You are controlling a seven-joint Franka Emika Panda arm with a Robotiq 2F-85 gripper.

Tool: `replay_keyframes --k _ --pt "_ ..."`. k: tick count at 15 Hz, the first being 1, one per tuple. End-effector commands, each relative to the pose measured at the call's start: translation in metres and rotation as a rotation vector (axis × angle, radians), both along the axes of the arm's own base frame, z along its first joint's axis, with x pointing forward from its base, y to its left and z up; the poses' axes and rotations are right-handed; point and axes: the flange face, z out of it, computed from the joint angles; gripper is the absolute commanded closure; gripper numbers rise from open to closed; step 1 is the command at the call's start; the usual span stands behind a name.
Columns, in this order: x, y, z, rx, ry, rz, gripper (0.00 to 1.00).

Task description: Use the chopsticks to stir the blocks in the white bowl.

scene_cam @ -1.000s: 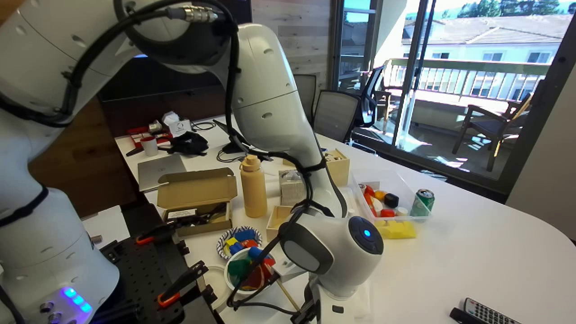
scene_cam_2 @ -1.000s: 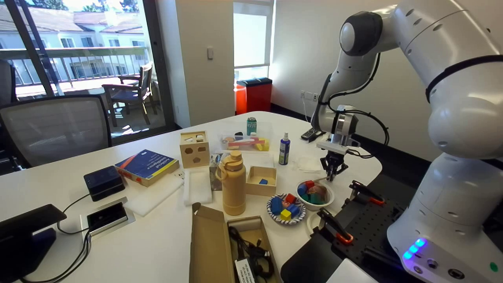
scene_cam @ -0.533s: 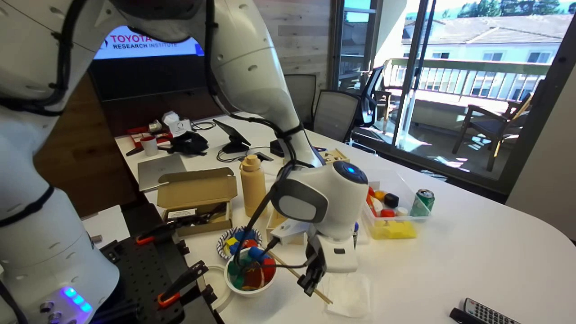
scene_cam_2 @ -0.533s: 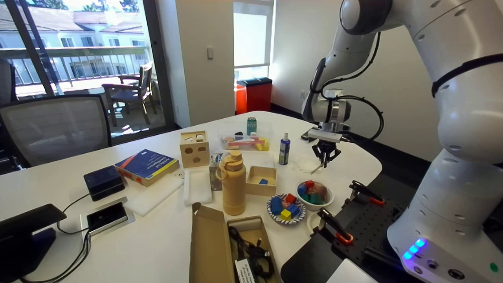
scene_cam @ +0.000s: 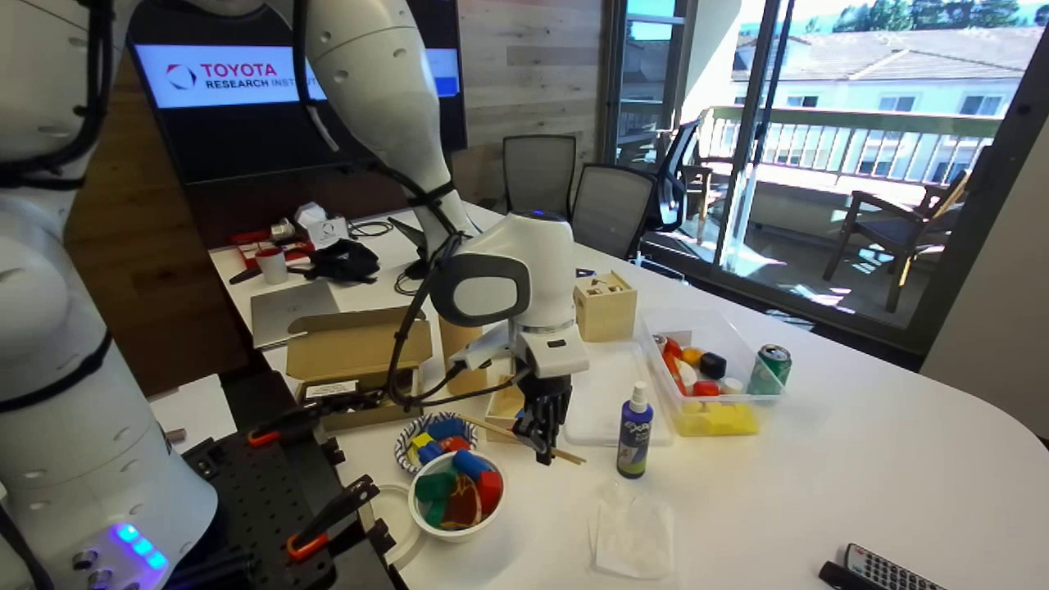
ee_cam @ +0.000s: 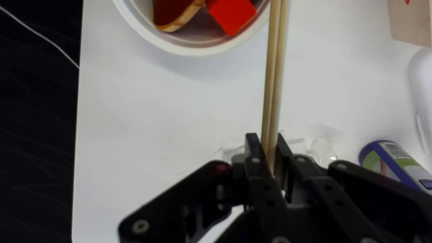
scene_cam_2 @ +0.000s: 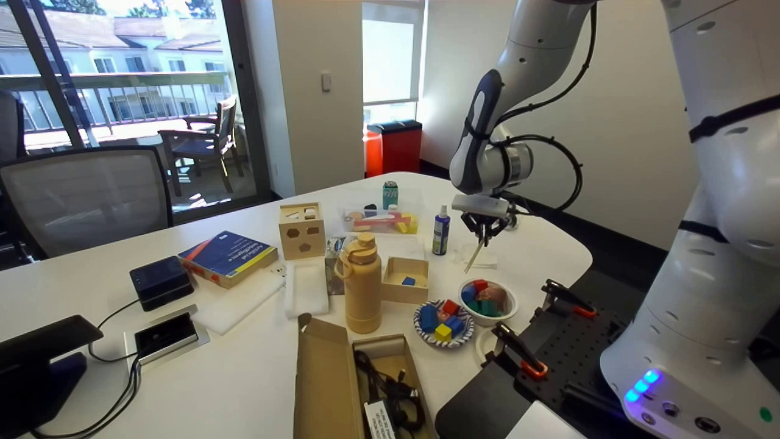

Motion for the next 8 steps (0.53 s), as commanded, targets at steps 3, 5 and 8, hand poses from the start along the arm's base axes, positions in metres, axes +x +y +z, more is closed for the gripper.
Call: replay_keyframes --k 3,5,8 --pt "-0.017 0.002 0.010 -0.187 -0.119 -0.121 0.97" --pt "-0.029 -0.007 0.017 -0.242 -0.169 -0.175 0.97" --pt "-0.051 -0.014 0.026 -0.312 -0.203 -0.222 0.97"
